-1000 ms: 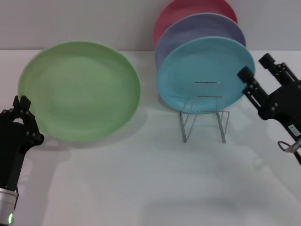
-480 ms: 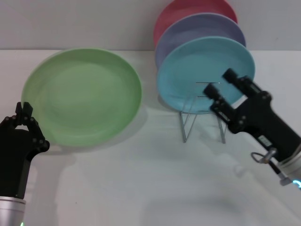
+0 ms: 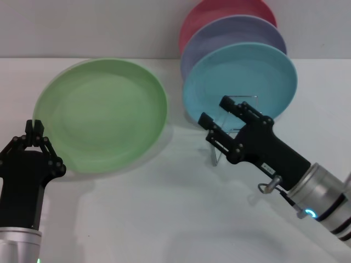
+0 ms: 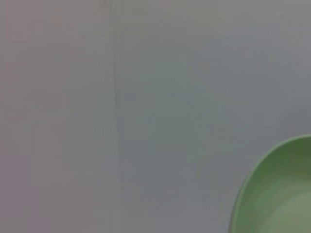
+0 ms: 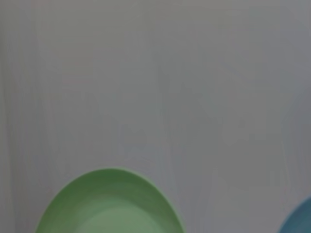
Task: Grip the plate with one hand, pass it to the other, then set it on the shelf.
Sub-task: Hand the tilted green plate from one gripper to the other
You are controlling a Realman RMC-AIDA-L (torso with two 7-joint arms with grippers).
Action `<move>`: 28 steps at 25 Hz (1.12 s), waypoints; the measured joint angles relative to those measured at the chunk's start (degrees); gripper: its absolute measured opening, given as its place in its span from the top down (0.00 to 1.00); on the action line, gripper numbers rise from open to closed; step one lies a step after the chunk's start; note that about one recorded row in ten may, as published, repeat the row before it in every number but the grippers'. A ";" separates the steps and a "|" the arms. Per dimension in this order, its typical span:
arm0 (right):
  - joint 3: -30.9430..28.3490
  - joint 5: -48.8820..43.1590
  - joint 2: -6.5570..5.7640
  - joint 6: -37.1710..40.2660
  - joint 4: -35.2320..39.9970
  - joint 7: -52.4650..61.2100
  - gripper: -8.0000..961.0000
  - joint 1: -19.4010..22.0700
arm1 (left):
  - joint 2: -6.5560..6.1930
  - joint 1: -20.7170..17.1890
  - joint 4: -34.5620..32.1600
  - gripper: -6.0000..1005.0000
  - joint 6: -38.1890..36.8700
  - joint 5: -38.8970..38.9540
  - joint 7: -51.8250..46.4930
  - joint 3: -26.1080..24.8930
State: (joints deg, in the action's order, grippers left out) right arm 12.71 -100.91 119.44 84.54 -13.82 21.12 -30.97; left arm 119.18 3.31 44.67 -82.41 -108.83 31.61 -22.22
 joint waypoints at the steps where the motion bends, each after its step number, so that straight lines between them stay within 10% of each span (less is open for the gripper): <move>1: -0.11 0.00 0.00 -0.80 -0.42 -0.27 0.34 -0.36 | 0.00 0.02 0.45 0.93 0.02 0.68 0.97 0.38; 28: -6.71 -0.53 0.00 -15.22 -8.10 -7.83 0.34 -7.73 | 0.00 0.61 10.32 0.92 -0.09 13.30 24.22 3.76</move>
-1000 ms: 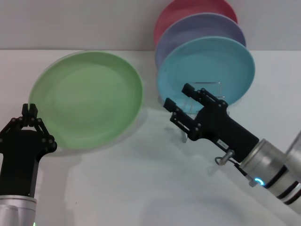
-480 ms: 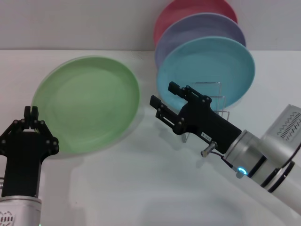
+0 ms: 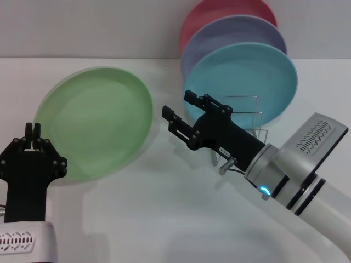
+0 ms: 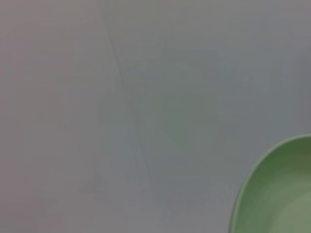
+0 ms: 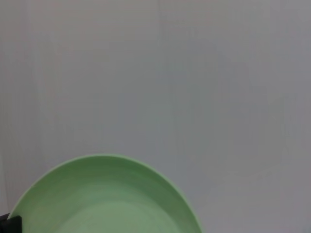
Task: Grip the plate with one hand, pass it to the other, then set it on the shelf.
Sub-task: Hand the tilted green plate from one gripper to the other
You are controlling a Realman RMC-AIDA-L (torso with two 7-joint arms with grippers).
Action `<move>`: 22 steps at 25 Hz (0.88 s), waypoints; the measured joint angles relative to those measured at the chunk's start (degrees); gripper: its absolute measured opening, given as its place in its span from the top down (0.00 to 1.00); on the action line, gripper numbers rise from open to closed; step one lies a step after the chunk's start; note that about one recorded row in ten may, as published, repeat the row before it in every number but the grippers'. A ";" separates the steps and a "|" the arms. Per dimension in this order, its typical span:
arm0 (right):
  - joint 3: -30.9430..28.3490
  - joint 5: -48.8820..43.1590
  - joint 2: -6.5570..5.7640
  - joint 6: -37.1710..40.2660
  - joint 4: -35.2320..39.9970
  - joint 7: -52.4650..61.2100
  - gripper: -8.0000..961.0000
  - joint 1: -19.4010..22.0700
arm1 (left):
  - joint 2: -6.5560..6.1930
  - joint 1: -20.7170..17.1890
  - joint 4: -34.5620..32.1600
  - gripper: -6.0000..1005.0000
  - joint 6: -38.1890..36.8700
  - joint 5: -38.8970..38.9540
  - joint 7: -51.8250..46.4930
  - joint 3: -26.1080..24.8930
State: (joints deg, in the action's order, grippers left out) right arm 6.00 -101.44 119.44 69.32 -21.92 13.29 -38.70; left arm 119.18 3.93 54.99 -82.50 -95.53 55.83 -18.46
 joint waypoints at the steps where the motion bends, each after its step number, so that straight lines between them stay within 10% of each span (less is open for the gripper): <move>1: -0.68 -0.53 0.00 -0.46 -0.24 -0.20 0.34 -0.11 | 0.00 0.08 0.36 0.92 -0.04 0.40 0.53 0.04; 22: -22.22 -19.65 -0.09 -15.49 -4.76 -1.78 0.34 -0.36 | 0.00 0.09 3.78 0.91 -2.31 0.96 13.07 1.32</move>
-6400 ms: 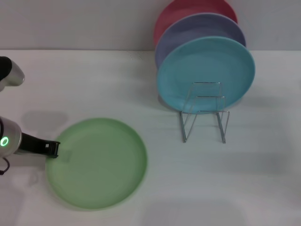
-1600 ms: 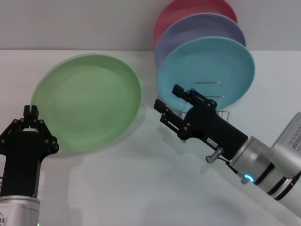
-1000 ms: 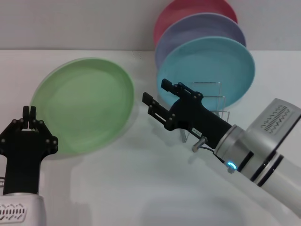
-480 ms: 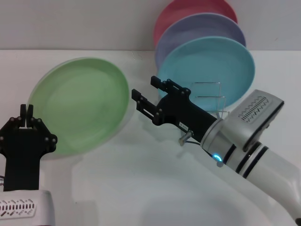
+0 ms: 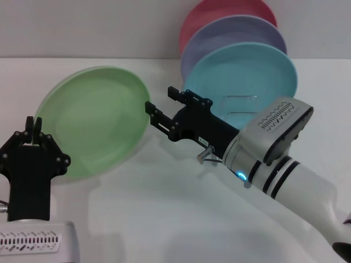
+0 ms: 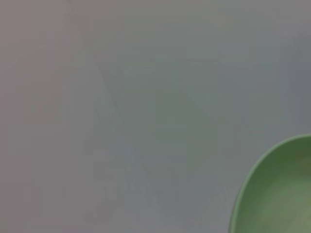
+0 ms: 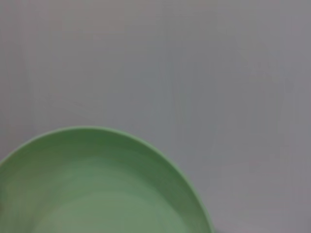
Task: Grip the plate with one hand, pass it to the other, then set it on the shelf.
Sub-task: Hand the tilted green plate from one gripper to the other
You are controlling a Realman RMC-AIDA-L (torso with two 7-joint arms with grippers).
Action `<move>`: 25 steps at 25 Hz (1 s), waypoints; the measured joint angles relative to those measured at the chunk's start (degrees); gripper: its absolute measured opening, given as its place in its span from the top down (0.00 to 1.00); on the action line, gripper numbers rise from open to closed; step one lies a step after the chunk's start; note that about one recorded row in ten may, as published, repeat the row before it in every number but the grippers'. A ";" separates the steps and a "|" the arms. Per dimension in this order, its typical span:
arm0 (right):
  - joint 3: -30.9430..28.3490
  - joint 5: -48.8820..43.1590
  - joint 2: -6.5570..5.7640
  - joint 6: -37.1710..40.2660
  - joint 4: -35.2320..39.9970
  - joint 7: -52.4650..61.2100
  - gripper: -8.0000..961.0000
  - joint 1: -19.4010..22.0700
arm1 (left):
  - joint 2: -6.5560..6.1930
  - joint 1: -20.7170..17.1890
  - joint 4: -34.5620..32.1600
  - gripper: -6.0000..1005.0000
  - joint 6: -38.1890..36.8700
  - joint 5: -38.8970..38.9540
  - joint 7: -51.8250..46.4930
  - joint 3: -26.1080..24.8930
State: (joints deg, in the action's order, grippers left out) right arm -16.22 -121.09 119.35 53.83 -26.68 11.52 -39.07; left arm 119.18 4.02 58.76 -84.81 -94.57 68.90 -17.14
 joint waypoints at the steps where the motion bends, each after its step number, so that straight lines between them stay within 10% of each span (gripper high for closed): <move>1: -0.60 -0.40 0.00 -0.37 -0.05 0.00 0.34 -0.05 | 0.00 0.02 0.07 0.91 -0.02 0.00 0.38 0.09; 25: -6.52 -5.57 0.17 -5.06 -0.90 -4.18 0.64 -0.95 | -0.09 1.37 0.26 0.90 0.41 -0.21 1.06 1.07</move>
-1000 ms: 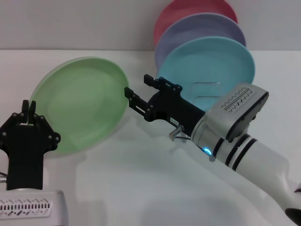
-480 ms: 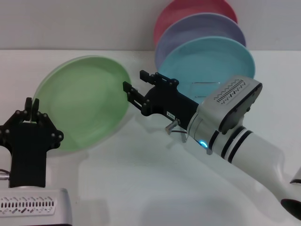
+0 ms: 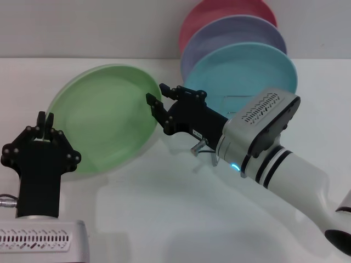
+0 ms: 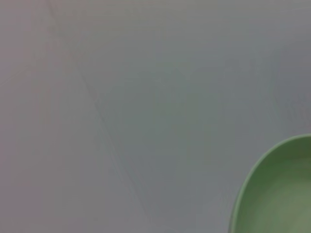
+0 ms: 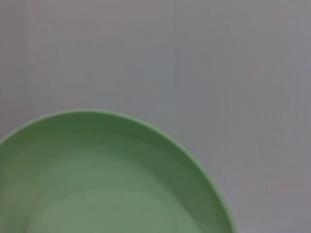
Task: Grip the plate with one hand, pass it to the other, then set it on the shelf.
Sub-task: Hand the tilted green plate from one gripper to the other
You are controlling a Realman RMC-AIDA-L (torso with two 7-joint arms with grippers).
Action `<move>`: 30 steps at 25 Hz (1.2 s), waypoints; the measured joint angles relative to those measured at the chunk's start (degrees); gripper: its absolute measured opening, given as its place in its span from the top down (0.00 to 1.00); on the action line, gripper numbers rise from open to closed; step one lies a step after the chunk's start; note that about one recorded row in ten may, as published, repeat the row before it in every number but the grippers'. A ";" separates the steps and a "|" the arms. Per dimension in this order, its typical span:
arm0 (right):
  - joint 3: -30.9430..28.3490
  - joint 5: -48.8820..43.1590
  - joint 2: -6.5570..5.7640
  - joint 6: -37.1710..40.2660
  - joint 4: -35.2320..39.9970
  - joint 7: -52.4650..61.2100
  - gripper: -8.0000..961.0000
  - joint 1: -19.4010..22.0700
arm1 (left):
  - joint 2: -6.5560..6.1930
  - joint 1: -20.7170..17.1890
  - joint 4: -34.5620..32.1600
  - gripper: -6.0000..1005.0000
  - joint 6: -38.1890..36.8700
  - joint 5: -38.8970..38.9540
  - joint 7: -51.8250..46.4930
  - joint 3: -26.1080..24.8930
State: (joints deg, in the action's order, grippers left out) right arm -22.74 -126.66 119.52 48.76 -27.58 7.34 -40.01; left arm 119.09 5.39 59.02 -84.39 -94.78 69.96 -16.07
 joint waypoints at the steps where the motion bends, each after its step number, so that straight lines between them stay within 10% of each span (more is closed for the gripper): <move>1: -0.01 0.00 0.00 -0.01 0.00 -0.01 0.64 0.00 | 0.00 0.00 0.00 0.90 0.00 0.00 0.00 0.00; 30: -1.04 0.02 0.09 -0.07 -0.64 -3.34 0.82 0.64 | -0.26 0.06 -0.02 0.89 0.07 0.02 0.00 0.01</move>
State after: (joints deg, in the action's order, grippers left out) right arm -23.78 -126.65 119.61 48.69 -28.21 4.00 -39.37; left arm 118.83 5.45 59.00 -84.33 -94.76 69.96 -16.07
